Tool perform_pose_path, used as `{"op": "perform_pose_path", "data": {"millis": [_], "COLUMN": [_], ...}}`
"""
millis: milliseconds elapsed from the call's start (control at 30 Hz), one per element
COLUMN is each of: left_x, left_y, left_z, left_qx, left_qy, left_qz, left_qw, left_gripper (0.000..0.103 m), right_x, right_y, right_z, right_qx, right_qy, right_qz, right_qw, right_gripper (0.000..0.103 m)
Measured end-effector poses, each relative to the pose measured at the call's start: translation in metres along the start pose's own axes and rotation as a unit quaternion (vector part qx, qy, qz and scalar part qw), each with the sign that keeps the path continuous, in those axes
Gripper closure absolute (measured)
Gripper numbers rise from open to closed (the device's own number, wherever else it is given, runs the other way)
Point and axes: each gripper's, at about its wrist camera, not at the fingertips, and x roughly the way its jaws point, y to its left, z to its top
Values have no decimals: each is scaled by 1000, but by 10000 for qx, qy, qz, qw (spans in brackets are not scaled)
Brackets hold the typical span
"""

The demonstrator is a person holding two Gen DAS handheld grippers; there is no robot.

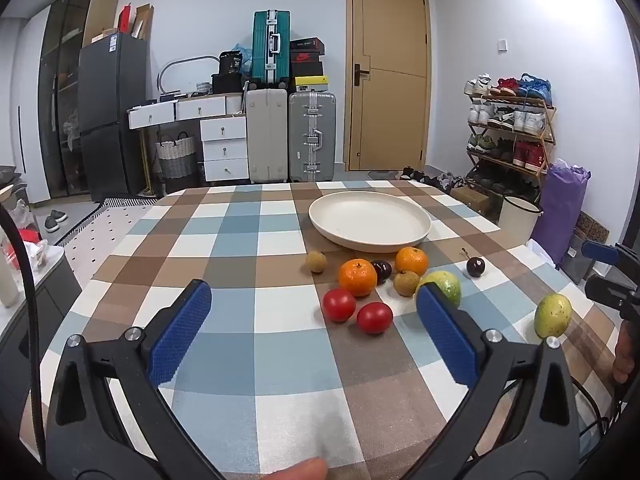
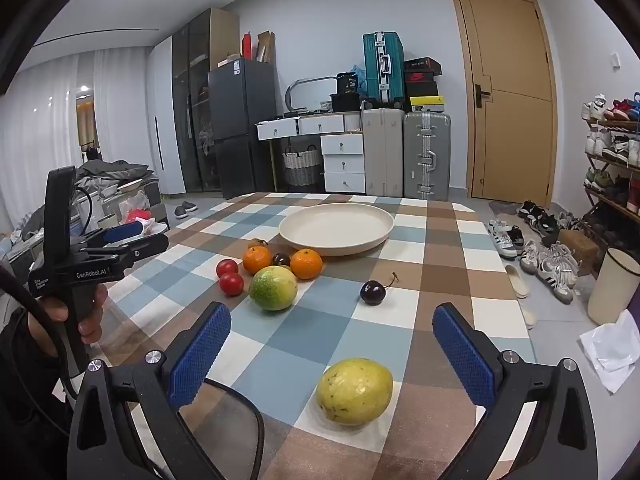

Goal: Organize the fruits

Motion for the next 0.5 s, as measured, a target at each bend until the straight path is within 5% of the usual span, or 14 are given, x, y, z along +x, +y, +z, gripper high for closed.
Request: {"op": "perform_pose_path", "data": {"millis": [500], "left_x": [-1], "left_y": [0], "left_z": [3], "left_qx": [88], "left_qy": [8], "left_qz": [3], "left_qw": [10000], "left_gripper": [1], "right_x": [1], "right_y": [-3], "right_z": [1], "right_qx": [121], "right_qy": [44], "right_qz": [-65], "right_qw": [9999], "right_gripper": [0]}}
